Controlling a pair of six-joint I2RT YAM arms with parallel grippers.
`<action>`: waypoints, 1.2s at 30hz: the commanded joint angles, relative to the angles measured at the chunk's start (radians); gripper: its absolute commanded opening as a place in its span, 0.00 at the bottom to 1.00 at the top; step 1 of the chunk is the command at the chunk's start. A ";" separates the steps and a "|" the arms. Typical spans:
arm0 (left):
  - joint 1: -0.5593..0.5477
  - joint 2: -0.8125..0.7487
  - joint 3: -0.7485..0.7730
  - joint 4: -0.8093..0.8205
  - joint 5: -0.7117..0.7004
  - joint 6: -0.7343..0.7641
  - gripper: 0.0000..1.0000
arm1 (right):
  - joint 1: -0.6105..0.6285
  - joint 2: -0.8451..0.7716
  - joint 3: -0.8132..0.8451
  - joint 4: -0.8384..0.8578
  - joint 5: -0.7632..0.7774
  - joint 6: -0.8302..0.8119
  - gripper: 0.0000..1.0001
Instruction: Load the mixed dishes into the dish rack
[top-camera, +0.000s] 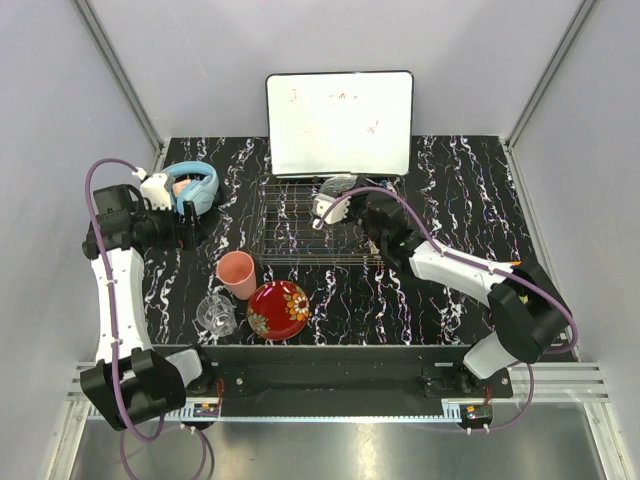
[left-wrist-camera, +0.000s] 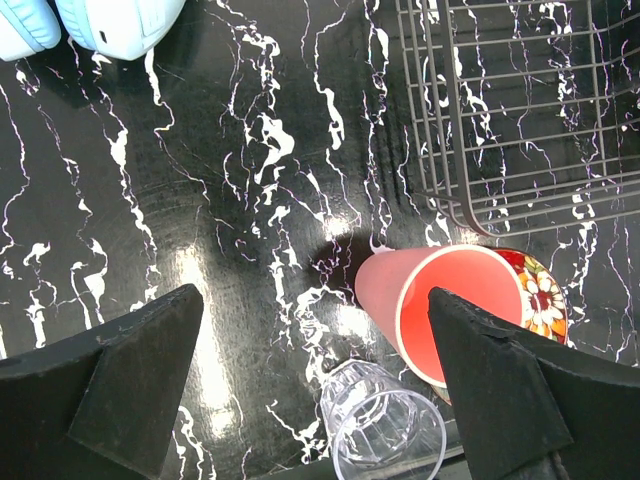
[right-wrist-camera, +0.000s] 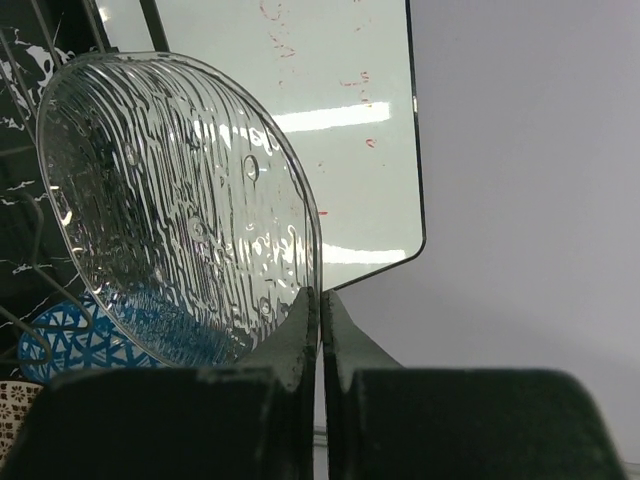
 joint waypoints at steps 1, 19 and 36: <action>0.006 0.003 0.018 0.050 0.018 -0.008 0.99 | -0.020 -0.002 -0.030 0.066 -0.042 0.013 0.00; 0.007 -0.003 0.029 0.051 0.010 -0.008 0.99 | -0.031 0.084 -0.091 0.146 -0.008 0.123 0.00; 0.007 -0.020 0.039 0.051 0.007 -0.008 0.99 | -0.008 -0.025 -0.081 0.131 0.205 0.350 0.54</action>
